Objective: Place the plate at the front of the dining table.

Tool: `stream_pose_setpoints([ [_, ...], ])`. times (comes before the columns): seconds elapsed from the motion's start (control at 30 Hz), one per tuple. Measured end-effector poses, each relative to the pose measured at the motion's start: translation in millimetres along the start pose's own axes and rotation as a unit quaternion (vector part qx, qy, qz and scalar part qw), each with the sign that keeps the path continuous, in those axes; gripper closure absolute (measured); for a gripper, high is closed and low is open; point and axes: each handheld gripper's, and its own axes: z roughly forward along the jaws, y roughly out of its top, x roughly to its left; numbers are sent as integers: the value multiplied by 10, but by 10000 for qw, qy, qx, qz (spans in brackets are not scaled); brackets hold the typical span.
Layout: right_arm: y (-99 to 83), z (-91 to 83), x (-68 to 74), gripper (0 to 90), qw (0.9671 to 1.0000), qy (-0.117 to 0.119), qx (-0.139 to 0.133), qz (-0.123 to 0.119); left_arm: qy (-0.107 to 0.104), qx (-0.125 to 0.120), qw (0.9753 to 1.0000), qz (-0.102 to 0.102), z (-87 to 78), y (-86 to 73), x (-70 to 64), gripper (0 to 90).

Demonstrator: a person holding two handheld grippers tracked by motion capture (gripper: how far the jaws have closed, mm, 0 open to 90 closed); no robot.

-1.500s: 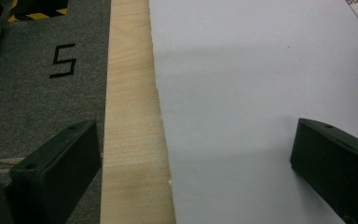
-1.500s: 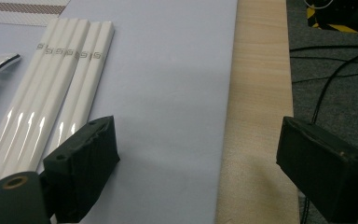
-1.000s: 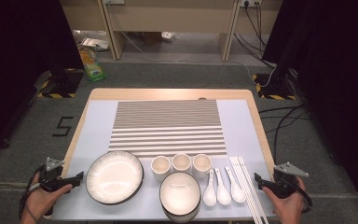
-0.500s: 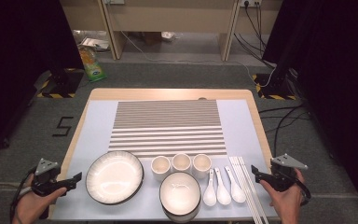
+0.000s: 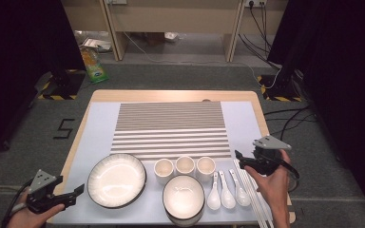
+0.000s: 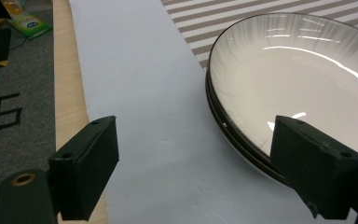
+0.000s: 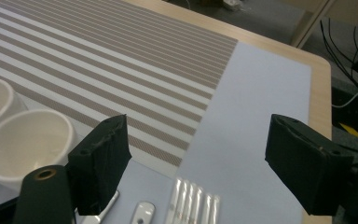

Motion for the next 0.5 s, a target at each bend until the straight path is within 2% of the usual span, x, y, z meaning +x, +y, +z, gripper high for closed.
stream_pose_setpoints([
  [0.07, 57, 14, 44, 220, 10000, 22, -7, -70, -11, -62, 10000, 40, -45, 17, -34, 150],
  [0.1, 172, 45, 131, 220, 9998, 148, -26, -165, -13, -76, 9999, 68, -61, 19, -47, 150],
  [0.13, 172, 45, 131, 220, 9998, 148, -26, -165, -42, -71, 9999, 75, -71, 19, -61, 150],
  [0.17, 255, 80, 200, 220, 9994, 290, -68, -168, -69, -64, 9999, 111, -76, 19, -69, 150],
  [0.23, 284, 94, 227, 220, 9993, 313, -67, -194, -81, -59, 9999, 127, -69, 11, -92, 151],
  [0.27, 362, 140, 314, 220, 9989, 363, -29, -302, -77, -30, 9998, 153, -64, 8, -103, 150],
  [0.43, 480, 209, 446, 220, 9979, 481, -32, -444, -138, -3, 9997, 211, -51, 8, -147, 150],
  [0.5, 553, 252, 523, 220, 9971, 558, -18, -523, -143, 81, 9994, 288, -49, 2, -165, 150],
])
